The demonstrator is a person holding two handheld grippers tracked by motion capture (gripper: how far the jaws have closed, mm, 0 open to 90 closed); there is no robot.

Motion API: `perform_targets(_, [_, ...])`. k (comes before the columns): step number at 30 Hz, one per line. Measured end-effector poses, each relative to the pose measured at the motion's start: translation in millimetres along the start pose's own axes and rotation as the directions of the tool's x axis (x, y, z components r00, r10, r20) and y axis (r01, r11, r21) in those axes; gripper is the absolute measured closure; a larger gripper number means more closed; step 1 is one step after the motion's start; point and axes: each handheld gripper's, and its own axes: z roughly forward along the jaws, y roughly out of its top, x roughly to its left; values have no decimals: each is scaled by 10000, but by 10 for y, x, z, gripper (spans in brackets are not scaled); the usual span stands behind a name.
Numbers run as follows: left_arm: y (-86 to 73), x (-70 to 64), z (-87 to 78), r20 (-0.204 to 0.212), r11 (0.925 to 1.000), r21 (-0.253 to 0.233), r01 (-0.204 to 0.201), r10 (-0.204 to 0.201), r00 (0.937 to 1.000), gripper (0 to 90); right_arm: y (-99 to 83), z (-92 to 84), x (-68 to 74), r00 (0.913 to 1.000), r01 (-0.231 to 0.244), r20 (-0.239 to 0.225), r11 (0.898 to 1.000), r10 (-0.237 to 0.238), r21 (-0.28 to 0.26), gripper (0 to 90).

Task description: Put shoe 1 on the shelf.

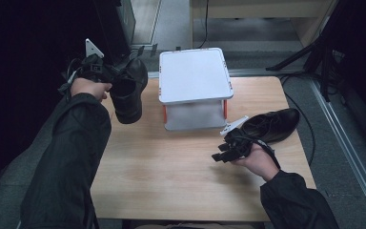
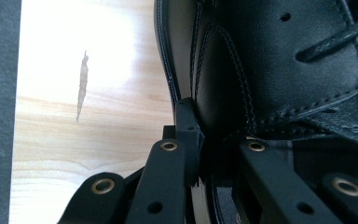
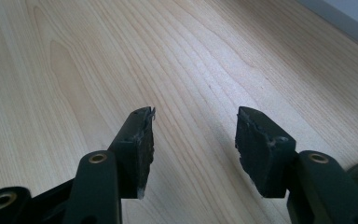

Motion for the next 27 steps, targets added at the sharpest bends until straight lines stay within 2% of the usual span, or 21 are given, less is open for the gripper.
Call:
perform_targets(4, [97, -117, -119, 120, 9999, -92, 93, -92, 9999, 850, -4, -4, 1, 10000, -17, -11, 10000, 17, -17, 478])
perform_targets(6, [144, -184, -178, 49, 9997, -184, 132, -131, 9999, 851, -8, -8, 3, 10000, -17, -9, 10000, 17, -21, 478])
perform_targets(8, [183, -252, -225, -59, 9997, -256, 45, -47, 10000, 850, -14, -13, 2, 10000, -6, -7, 10000, 6, -33, 479])
perform_targets(13, [269, -461, -305, 32, 9992, -394, 11, -10, 10000, 849, -34, -30, 11, 10000, -25, -1, 10000, 25, -94, 479])
perform_targets(17, [321, -644, -301, -57, 9994, -319, -122, 120, 9999, 849, -52, -44, 19, 10000, -53, 36, 9999, 54, -134, 478])
perform_targets(21, [359, -796, -273, 74, 9994, -336, -106, 109, 9999, 849, -80, -61, 27, 9999, -95, 82, 9998, 96, -157, 478])
perform_targets(27, [409, -1043, -166, 222, 9991, -269, -335, 341, 9992, 848, -117, -90, 37, 9998, -141, 111, 9996, 144, -224, 479])
